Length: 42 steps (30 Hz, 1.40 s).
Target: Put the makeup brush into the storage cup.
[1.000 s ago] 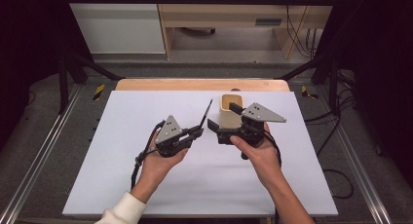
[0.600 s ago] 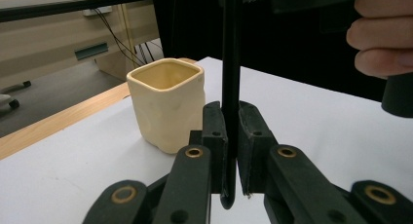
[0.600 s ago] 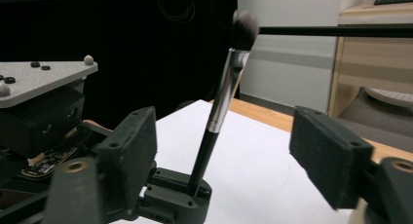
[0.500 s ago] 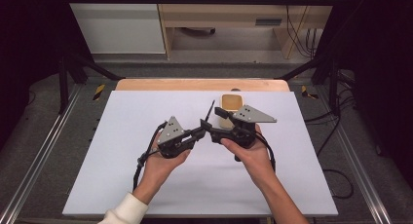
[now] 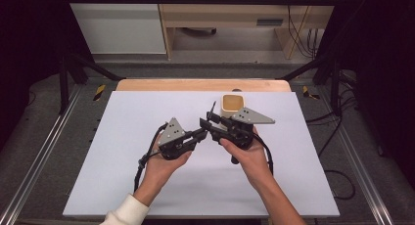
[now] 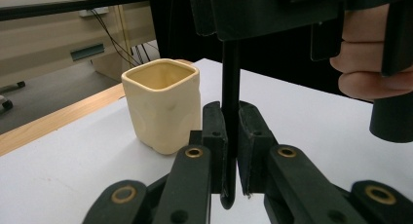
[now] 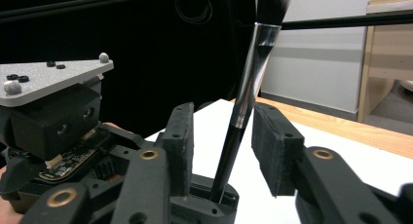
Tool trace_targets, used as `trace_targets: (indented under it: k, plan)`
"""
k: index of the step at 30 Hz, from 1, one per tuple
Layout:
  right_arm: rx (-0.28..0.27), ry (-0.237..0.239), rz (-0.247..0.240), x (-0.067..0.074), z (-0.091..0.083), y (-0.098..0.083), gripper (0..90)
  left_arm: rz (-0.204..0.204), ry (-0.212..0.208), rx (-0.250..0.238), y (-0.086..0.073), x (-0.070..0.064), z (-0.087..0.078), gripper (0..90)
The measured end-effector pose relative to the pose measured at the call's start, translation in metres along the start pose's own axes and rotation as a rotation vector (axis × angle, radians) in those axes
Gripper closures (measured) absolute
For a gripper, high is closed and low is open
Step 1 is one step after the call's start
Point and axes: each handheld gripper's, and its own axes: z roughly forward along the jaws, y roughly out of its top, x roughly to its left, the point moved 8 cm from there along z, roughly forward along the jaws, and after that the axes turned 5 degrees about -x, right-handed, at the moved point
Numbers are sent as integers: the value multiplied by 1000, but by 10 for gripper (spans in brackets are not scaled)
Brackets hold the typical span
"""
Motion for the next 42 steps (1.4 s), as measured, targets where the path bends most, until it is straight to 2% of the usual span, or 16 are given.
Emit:
trace_targets:
  k: [16, 23, 25, 30, 34, 42]
  plan:
    - [-4, 23, -7, 0, -1, -1, 830, 11, -1, 11, -2, -1, 1, 834]
    - [6, 31, -21, 2, -1, -1, 836, 10, 7, 11, -4, -1, 1, 810]
    - [-2, 28, -31, 2, -3, 1, 837, 16, 13, 5, -5, -1, 1, 762]
    - [2, -9, -48, -8, -9, 4, 837, 34, 46, 6, -9, 0, -1, 543]
    - [3, -40, -62, -16, -14, 5, 836, 41, 66, 13, -11, 1, -3, 412]
    - [29, -80, -113, -26, -22, 4, 837, 28, 96, 1, -14, 6, -14, 267]
